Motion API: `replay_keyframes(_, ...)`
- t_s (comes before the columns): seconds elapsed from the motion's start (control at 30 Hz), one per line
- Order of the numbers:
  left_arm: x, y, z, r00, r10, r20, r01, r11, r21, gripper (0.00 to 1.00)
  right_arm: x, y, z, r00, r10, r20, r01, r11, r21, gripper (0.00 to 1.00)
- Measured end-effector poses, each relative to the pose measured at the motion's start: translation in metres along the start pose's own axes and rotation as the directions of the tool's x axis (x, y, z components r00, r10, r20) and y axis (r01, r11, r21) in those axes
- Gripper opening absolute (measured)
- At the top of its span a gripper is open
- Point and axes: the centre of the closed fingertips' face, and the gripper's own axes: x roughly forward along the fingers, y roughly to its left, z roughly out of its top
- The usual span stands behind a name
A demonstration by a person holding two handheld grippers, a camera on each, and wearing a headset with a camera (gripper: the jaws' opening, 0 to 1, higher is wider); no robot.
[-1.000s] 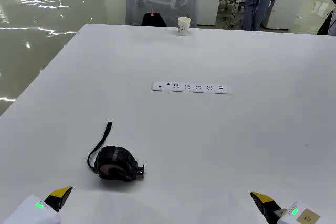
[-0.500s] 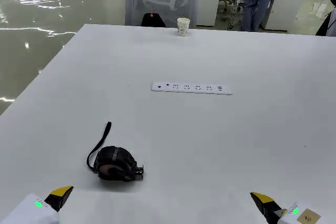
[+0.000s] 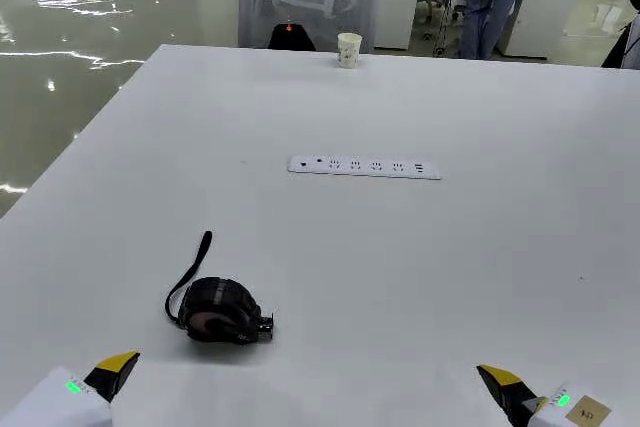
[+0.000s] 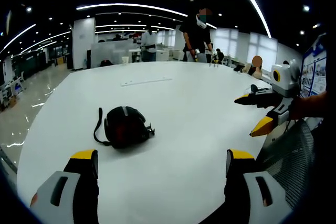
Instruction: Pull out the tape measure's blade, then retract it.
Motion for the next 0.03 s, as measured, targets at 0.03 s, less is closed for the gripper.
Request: replay_keyframes(0.03,0.0,0.0005,0.0003,1.0,0.003,0.001,-0.003,1.0,0.002,0.99,0.0001,-0.0004,-0.0002,1.0,-0.001,0.0,0.001,1.0,0.0,0.99)
